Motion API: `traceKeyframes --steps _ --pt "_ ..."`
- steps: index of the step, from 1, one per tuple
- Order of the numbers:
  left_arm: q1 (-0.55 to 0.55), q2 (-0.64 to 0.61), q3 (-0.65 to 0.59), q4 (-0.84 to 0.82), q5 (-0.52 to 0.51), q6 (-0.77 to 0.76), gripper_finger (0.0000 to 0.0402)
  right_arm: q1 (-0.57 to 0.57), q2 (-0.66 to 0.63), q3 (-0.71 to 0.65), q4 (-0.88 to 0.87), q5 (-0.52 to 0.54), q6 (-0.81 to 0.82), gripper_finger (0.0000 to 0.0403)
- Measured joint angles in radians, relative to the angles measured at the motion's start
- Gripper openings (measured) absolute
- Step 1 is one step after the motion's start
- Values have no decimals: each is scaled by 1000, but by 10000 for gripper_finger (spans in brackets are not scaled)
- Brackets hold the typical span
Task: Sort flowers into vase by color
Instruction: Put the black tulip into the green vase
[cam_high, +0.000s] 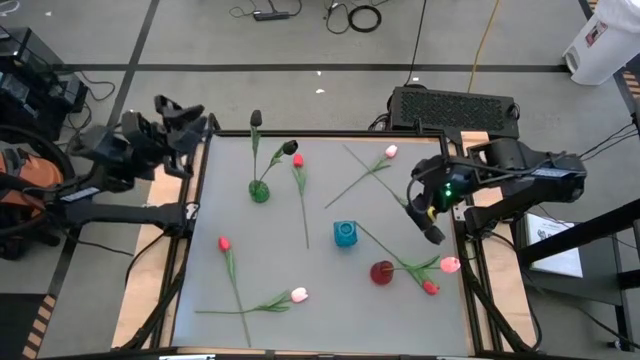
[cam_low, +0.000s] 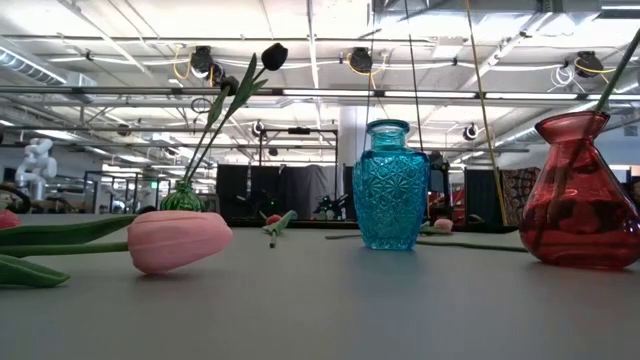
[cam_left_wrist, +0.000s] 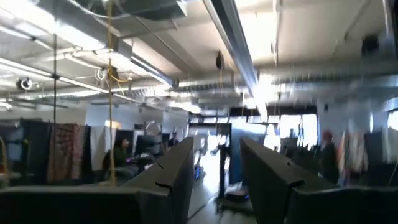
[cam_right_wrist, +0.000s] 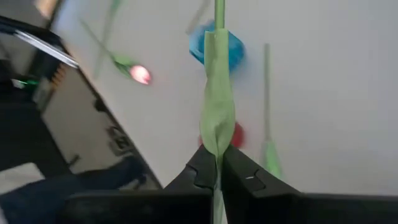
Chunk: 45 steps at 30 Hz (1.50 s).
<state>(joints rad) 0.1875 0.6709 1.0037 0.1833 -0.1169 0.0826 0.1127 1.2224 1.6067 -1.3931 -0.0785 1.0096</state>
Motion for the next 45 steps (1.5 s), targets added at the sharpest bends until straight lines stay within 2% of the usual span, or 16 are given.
traceKeyframes --steps 6,11,16,22,25,31,34,45 --pt "0 137 267 -321 9 194 135 -13 0 30 128 9 18 2" --pt "0 252 423 -487 9 338 135 -27 0 31 231 56 26 2" --pt "0 333 507 -581 4 472 135 -47 0 31 340 106 34 2" --pt "-4 403 551 -677 -32 687 135 -76 0 31 479 108 16 2" --pt "-30 435 554 -691 -96 836 135 -90 1 31 528 109 14 2" --pt "-94 515 556 -682 -306 1245 135 -122 15 30 635 107 13 2" --pt "-111 553 556 -661 -366 1387 135 -136 33 30 697 101 33 2" --pt "-171 655 555 -469 -394 1510 135 -140 119 30 860 47 97 2"
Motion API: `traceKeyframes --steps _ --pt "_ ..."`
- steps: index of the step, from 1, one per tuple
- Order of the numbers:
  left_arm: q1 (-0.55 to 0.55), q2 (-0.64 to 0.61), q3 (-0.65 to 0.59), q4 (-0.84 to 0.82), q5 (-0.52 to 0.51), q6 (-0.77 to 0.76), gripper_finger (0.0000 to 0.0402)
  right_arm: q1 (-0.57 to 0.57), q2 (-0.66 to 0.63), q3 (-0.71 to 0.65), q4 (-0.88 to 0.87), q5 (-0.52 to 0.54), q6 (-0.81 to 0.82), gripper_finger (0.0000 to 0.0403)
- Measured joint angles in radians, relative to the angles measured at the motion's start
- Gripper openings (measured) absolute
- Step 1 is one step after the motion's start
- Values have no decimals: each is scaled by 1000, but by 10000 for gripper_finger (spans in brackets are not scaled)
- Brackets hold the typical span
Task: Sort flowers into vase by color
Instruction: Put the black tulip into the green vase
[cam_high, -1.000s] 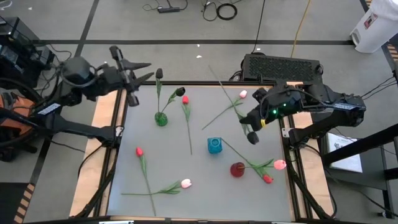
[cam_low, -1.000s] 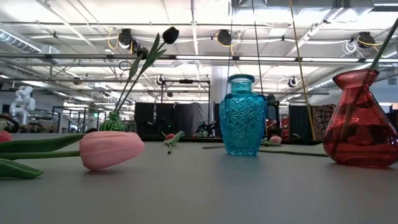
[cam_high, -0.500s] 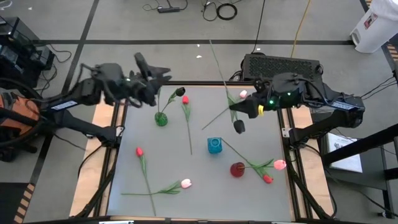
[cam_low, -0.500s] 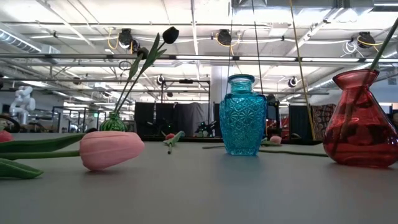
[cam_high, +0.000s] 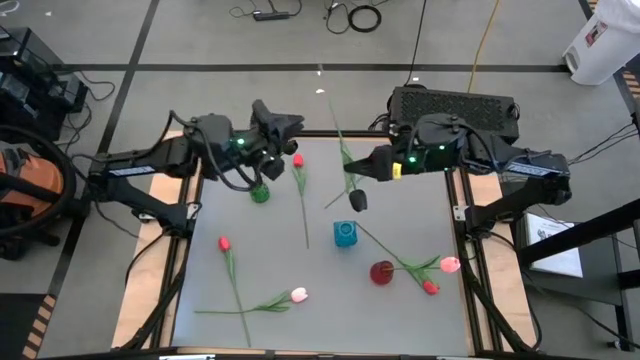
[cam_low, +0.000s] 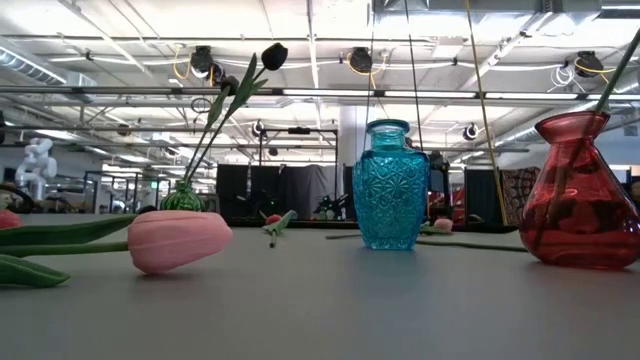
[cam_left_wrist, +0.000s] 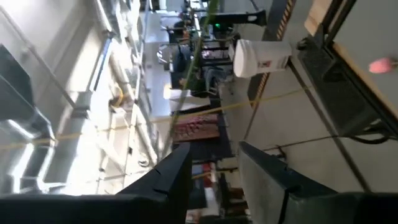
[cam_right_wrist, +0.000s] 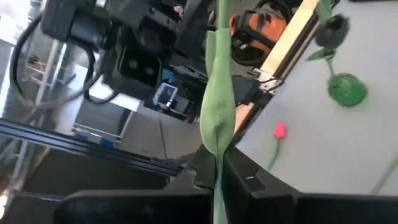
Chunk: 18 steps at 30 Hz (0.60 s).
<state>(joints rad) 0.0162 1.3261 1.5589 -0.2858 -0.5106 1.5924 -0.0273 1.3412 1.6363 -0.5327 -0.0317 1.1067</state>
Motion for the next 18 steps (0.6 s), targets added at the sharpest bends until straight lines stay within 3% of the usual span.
traceKeyframes --steps 6,18 --pt "-43 27 -1 26 -1 73 135 0 44 0 23 -12 63 2" --pt "-118 47 -1 22 1 72 135 0 70 1 151 -53 135 2"
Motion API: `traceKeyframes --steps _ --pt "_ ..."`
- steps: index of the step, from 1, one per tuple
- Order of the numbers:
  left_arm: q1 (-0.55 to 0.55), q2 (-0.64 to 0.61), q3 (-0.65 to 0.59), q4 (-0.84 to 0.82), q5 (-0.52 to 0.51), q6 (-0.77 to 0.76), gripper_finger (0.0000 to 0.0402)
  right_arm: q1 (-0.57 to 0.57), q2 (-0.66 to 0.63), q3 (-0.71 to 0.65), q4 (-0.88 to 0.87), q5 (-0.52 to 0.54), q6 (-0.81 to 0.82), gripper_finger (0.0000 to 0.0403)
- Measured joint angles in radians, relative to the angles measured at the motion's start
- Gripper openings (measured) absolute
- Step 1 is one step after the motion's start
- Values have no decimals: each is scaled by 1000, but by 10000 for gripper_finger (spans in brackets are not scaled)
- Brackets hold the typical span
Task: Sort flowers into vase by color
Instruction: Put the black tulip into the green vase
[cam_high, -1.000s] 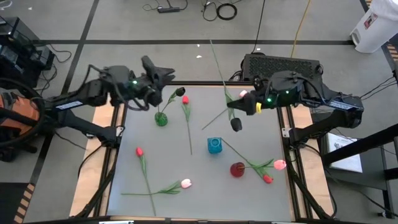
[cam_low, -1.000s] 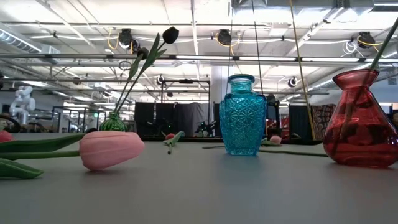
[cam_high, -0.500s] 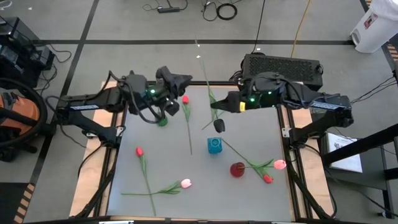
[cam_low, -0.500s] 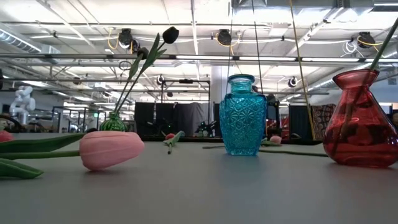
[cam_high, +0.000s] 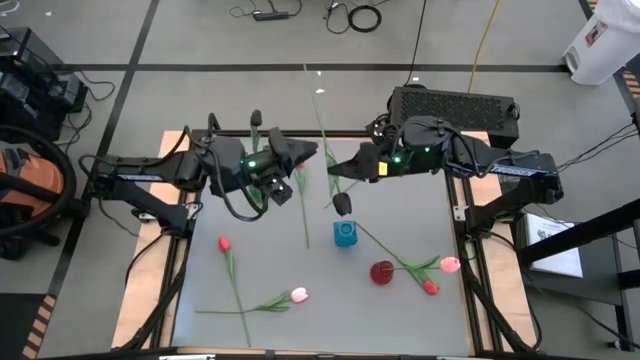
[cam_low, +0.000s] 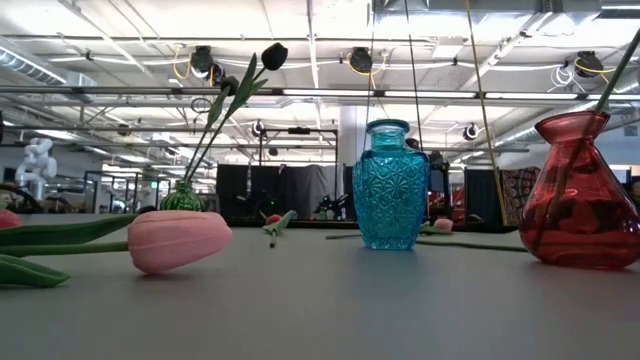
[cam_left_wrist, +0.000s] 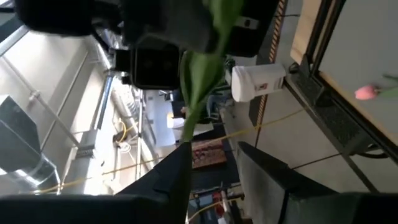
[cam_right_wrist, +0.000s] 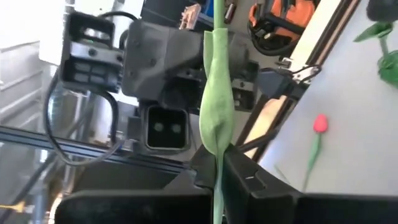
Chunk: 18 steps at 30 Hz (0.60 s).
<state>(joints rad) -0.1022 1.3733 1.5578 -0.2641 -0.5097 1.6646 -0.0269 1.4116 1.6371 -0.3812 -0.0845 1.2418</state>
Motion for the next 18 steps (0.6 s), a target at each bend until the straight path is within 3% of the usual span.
traceKeyframes --steps 18 --pt "-36 21 0 13 1 -8 135 28 15 -1 17 -53 123 2"
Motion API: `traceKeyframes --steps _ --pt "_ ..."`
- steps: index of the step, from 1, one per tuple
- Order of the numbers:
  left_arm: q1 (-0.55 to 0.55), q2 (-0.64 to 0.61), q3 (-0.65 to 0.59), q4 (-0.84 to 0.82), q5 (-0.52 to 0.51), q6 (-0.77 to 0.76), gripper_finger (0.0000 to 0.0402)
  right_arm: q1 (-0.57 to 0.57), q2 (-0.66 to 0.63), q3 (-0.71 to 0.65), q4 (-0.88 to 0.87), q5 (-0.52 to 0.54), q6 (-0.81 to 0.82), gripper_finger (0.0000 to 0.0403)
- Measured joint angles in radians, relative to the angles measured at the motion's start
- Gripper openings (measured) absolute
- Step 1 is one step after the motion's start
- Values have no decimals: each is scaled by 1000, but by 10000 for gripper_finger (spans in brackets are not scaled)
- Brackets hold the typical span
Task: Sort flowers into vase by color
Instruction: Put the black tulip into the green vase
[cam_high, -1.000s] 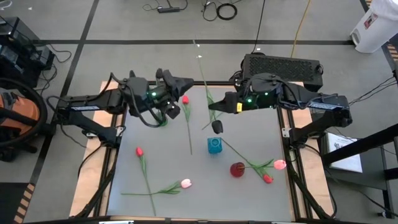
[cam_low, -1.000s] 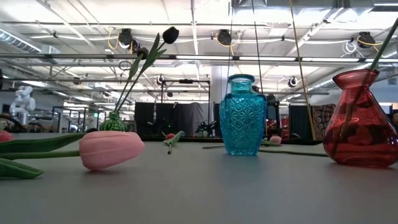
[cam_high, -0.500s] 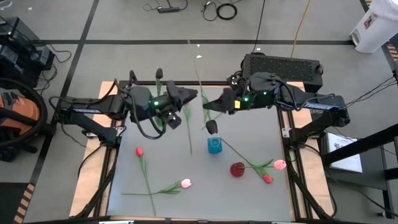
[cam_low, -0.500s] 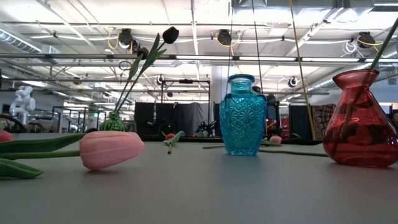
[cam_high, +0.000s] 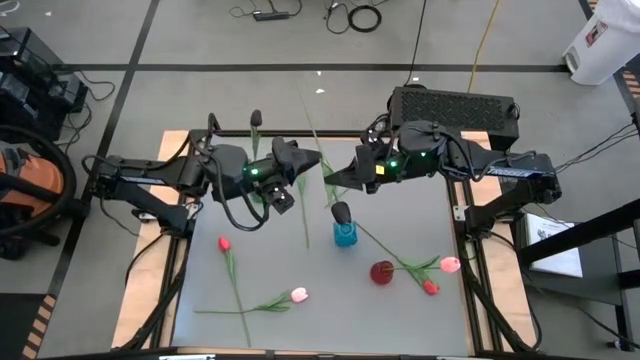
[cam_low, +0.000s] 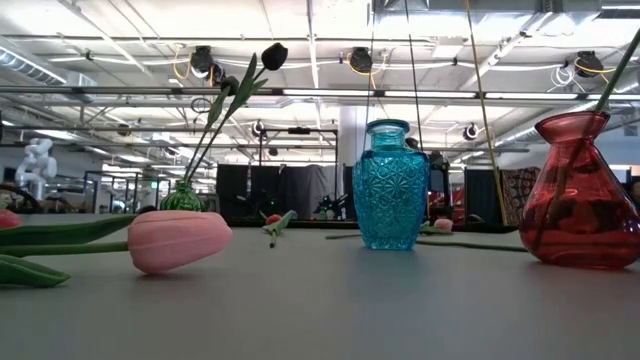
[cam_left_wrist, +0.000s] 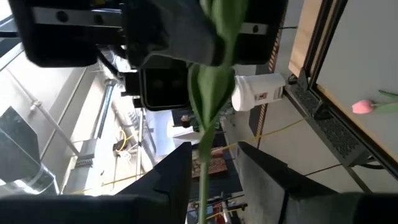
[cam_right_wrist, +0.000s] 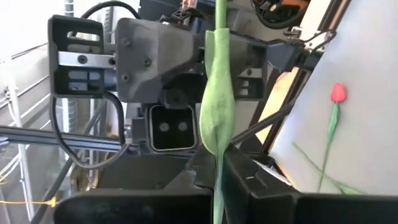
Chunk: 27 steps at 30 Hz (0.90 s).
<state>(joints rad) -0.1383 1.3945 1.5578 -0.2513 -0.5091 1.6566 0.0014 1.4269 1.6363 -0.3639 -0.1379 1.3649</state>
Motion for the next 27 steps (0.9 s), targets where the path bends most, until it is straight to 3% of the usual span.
traceKeyframes --steps 27 --pt "0 0 0 3 0 -2 123 79 26 0 1 -10 27 2"
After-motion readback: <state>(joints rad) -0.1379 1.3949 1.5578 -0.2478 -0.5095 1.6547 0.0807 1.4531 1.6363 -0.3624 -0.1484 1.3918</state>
